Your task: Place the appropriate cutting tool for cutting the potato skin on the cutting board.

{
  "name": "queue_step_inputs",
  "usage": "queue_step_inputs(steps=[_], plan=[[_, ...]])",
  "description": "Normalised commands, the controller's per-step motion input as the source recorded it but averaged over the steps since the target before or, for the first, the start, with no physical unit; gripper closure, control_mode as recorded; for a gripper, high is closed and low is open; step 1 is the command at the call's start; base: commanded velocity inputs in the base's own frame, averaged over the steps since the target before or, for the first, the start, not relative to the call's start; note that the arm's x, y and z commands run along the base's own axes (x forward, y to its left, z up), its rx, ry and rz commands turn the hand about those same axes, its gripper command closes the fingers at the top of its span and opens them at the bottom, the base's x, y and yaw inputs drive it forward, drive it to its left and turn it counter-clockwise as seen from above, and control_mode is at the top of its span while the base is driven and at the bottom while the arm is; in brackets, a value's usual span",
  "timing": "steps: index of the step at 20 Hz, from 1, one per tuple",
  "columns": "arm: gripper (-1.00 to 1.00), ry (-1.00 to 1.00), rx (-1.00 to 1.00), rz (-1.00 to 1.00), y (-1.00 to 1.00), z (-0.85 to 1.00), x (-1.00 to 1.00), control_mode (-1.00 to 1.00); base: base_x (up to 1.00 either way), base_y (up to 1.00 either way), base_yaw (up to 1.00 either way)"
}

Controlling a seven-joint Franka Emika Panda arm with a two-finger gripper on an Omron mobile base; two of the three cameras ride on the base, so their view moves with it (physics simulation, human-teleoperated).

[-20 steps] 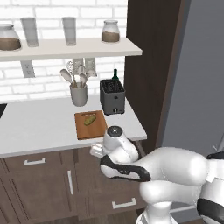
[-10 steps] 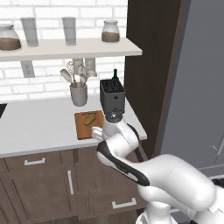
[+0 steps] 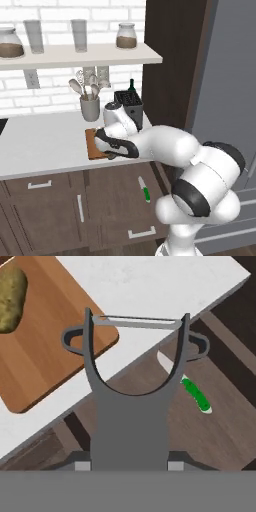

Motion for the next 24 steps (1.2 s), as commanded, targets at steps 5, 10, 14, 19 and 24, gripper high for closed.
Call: queue_step_inputs(steps=[5, 10, 14, 19, 24], plan=[[1.00, 0.28, -0.04, 0.00, 0.16, -0.08, 0.93, -1.00, 0.00, 0.00, 0.00], [1.00, 0.12, -0.05, -0.01, 0.04, -0.37, 0.43, -1.00, 0.00, 0.00, 0.00], [1.00, 0.19, -0.10, -0.01, 0.19, -0.53, 0.59, -1.00, 0.00, 0.00, 0.00], [1.00, 0.11, -0.04, 0.00, 0.08, -0.49, 0.55, -1.00, 0.00, 0.00, 0.00], [1.00, 0.12, 0.00, 0.00, 0.00, -0.34, 0.57, -1.00, 0.00, 0.00, 0.00]])
